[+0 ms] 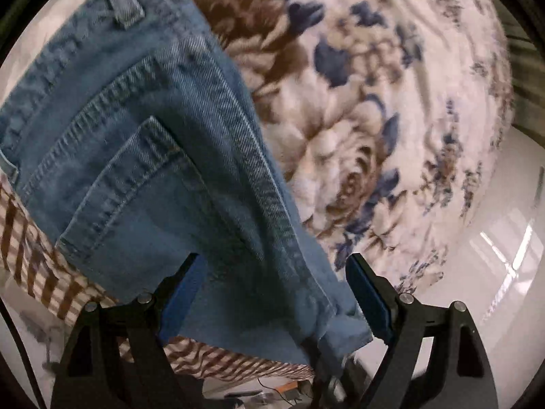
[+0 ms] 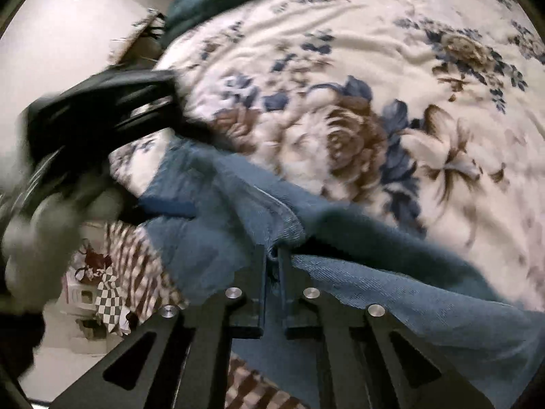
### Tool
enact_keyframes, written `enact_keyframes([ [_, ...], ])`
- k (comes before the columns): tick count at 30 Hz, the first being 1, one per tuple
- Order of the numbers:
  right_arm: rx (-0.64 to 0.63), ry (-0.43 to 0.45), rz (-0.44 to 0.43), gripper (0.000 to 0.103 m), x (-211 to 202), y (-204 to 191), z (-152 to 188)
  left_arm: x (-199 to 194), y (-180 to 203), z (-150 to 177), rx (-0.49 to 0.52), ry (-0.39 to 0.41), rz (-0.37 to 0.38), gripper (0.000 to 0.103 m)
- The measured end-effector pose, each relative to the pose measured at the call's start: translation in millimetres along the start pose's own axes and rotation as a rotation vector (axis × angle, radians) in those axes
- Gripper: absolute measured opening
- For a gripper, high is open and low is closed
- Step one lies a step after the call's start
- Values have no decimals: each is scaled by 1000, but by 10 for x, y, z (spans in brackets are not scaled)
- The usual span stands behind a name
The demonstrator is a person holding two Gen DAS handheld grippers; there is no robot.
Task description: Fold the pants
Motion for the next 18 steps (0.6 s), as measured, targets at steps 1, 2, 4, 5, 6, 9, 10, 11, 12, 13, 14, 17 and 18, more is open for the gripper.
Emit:
enact_keyframes([
  [1, -7, 2, -13, 3, -3, -50, 45, 52, -34, -16, -1, -3, -45, 84],
  [2, -16, -5, -36, 0, -5, -89, 109, 144, -89, -29, -5, -15, -82, 84],
  [4, -26, -21, -53, 1, 89, -204, 193, 280, -184, -56, -15, -26, -145, 84],
  [5, -41, -32, -47, 1, 128, -237, 233, 339, -236, -80, -23, -25, -171, 84],
  [6, -45, -50, -54, 1, 165, -220, 258, 381, -279, -107, -30, -10, -188, 77],
  [9, 52, -116, -96, 2, 254, 5, 174, 389, -289, -94, -44, 10, -192, 72],
  [10, 81, -134, -99, 3, 245, 103, 128, 366, -258, -58, -46, 9, -169, 72],
  [11, 110, -140, -103, 8, 247, 209, 61, 344, -232, -20, -48, 6, -151, 73],
  [12, 140, -132, -99, 24, 239, 330, -32, 319, -202, 19, -49, 4, -131, 74],
  [13, 159, -121, -100, 36, 225, 446, -152, 287, -163, 52, -47, 7, -118, 74],
  [14, 167, -115, -101, 59, 225, 523, -263, 239, -107, 84, -36, 20, -113, 74],
  [17, 189, -157, -180, 64, 367, 657, -615, 147, 27, 98, 11, 59, -121, 74],
  [18, 205, -188, -209, 64, 439, 673, -682, 120, 84, 96, 30, 76, -130, 74],
])
Point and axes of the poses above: each gripper's, at about its wrist camera, not at the fingertips, and x roughly the way its jaws point, y to its right, z to its underside, the point moved 5 cm from there along x, roughly the way its jaws point, and after that the axes turned 13 degrees about z, right-handed, at the moved point
